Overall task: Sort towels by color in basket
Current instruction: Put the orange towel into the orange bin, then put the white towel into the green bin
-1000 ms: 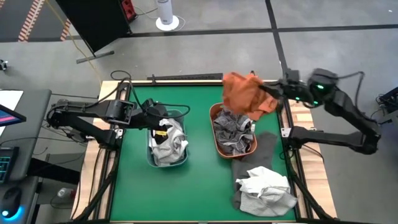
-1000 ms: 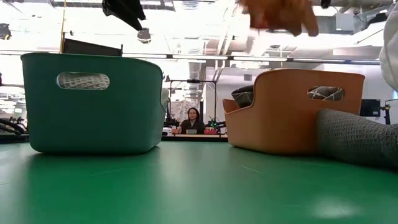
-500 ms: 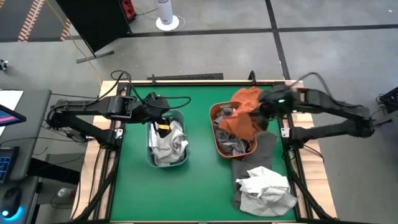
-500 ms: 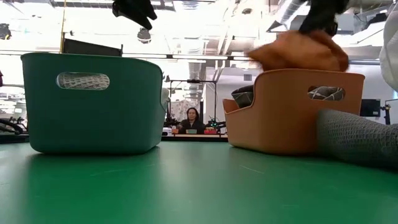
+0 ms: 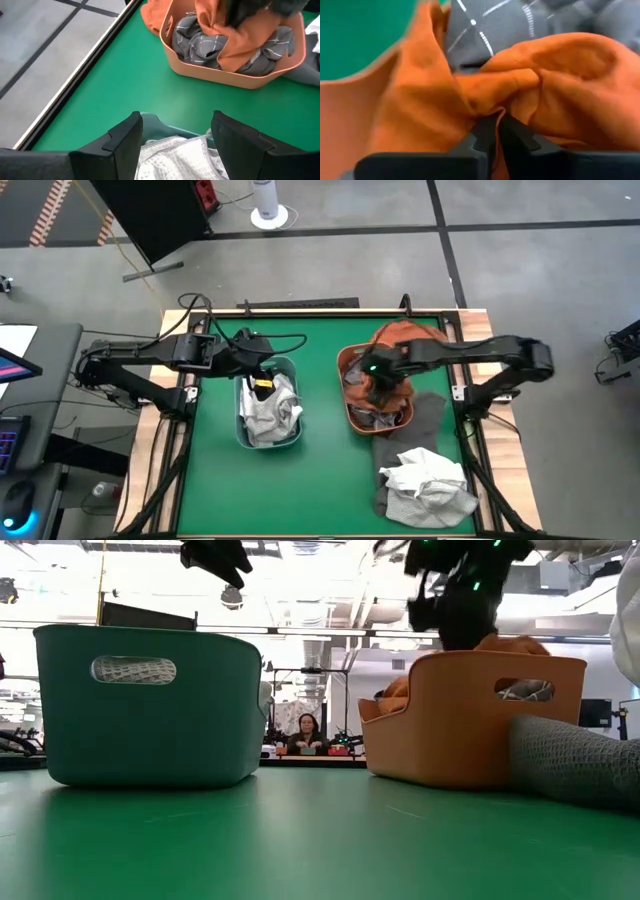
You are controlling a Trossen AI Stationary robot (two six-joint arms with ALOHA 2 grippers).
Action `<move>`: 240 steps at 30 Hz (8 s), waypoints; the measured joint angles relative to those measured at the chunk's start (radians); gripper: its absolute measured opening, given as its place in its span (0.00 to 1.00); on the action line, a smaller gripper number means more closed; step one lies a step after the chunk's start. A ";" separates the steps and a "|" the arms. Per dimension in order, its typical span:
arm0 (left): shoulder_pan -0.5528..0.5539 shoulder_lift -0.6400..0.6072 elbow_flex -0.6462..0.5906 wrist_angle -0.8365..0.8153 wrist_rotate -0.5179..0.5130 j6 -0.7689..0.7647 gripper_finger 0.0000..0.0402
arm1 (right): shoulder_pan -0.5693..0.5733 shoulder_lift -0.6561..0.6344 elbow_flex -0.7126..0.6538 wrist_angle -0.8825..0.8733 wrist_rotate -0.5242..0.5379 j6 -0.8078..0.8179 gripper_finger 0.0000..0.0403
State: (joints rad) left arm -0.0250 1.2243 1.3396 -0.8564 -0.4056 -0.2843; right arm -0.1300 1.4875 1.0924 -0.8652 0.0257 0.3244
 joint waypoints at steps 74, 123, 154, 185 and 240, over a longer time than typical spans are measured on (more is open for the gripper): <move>0.034 0.004 0.000 0.012 0.077 -0.030 0.56 | -0.052 -0.099 0.314 -0.353 0.201 -0.063 0.74; 0.029 0.004 -0.024 -0.137 0.129 -0.011 0.56 | -0.283 -0.130 0.283 -0.473 0.139 -0.227 0.70; 0.035 -0.001 -0.223 0.004 0.193 -0.063 0.56 | 0.444 -0.434 0.044 -0.053 -0.163 0.079 0.70; 0.067 -0.208 -0.222 -0.011 0.323 0.117 0.56 | 0.636 0.046 0.060 -0.051 -0.158 0.391 0.09; 0.047 -0.176 -0.222 0.601 0.256 0.064 0.53 | 0.076 0.168 0.587 0.577 -0.294 -0.350 0.09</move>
State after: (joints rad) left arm 0.0219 1.0481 1.1179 -0.2550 -0.1497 -0.2204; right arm -0.0545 1.6550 1.6794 -0.2882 -0.2688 -0.0257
